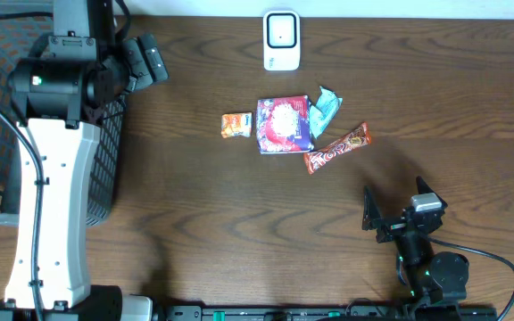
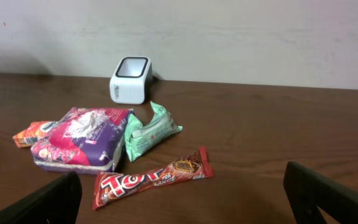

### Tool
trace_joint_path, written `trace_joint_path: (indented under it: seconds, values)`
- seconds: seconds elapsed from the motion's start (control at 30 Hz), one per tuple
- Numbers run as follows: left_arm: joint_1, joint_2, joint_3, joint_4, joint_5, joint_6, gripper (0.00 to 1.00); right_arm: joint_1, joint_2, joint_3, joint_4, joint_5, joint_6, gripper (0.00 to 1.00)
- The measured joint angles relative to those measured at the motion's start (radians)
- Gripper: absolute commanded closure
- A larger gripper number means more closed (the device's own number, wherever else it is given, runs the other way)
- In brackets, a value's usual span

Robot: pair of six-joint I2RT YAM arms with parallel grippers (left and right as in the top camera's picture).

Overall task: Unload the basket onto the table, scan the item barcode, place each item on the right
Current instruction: 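Raise the left arm aside and extend the right arm toward the items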

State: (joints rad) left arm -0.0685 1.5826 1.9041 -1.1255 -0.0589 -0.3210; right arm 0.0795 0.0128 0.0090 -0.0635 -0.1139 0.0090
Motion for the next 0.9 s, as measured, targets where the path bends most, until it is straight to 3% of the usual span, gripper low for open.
trace_joint_path:
  seconds: [0.17,0.4,0.53,0.63,0.7,0.9]
  values:
    - [0.009,0.008,0.0,0.0,0.0,0.0,0.02,0.0,0.0,-0.002,0.127,-0.048,0.057,0.01]
    - [0.009,0.008,0.0,-0.001,0.0,0.0,0.02,0.0,0.0,-0.003,0.253,-0.41,0.47,0.01]
    - [0.009,0.008,0.0,-0.001,0.001,0.0,0.02,0.0,0.005,-0.003,0.565,-0.395,0.678,0.01]
    - [0.009,0.008,0.0,0.0,0.0,0.0,0.02,0.0,0.004,0.026,0.726,-0.353,0.715,0.01]
    - [0.009,0.008,0.0,-0.001,0.0,0.0,0.02,0.0,0.015,0.083,0.659,-0.323,0.697,0.01]
    - [0.009,0.008,0.0,-0.002,0.0,0.0,0.02,0.0,0.241,0.48,0.157,-0.284,0.476,0.01]
